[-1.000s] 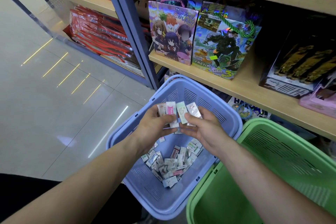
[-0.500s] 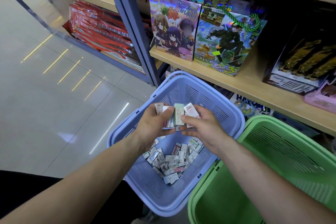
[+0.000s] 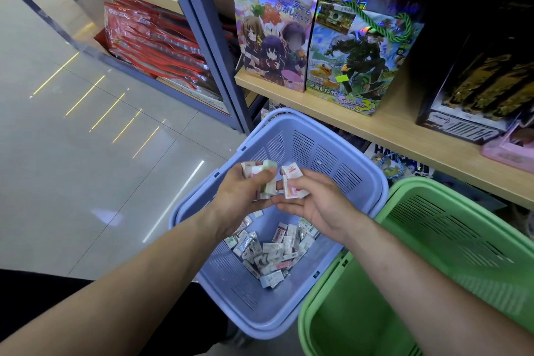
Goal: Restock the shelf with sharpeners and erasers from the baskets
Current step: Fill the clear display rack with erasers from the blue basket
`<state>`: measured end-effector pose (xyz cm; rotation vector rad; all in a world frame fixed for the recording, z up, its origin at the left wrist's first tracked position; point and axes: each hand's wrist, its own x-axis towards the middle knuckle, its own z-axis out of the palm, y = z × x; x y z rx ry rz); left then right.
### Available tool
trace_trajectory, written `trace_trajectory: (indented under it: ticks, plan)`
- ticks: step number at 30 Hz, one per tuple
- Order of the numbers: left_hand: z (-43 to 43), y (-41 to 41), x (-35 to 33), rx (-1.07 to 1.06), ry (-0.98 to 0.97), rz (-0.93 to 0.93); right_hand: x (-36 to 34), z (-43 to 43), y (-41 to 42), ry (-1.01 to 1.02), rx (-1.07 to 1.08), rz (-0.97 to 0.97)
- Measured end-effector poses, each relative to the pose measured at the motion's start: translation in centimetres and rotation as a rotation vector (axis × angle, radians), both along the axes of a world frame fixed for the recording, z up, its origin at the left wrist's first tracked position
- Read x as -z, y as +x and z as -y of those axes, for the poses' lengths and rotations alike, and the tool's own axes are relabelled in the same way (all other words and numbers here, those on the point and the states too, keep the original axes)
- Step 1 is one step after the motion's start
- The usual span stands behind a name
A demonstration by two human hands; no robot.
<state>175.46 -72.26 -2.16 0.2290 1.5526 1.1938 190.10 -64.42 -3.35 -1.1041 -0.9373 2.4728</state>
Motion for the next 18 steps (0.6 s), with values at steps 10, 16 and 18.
trace_trajectory:
  ticks: [10, 16, 18]
  plan:
    - [-0.1, -0.8, 0.9, -0.01, -0.033, -0.061, 0.9, 0.3, -0.1, 0.17, 0.011, 0.083]
    - [-0.6, -0.1, -0.3, 0.036, -0.013, -0.094, 0.1, 0.6, 0.3, 0.252, 0.035, 0.086]
    - [-0.9, 0.5, -1.0, 0.051, -0.01, -0.103, -0.5, 0.6, 0.8, 0.279, 0.07, 0.135]
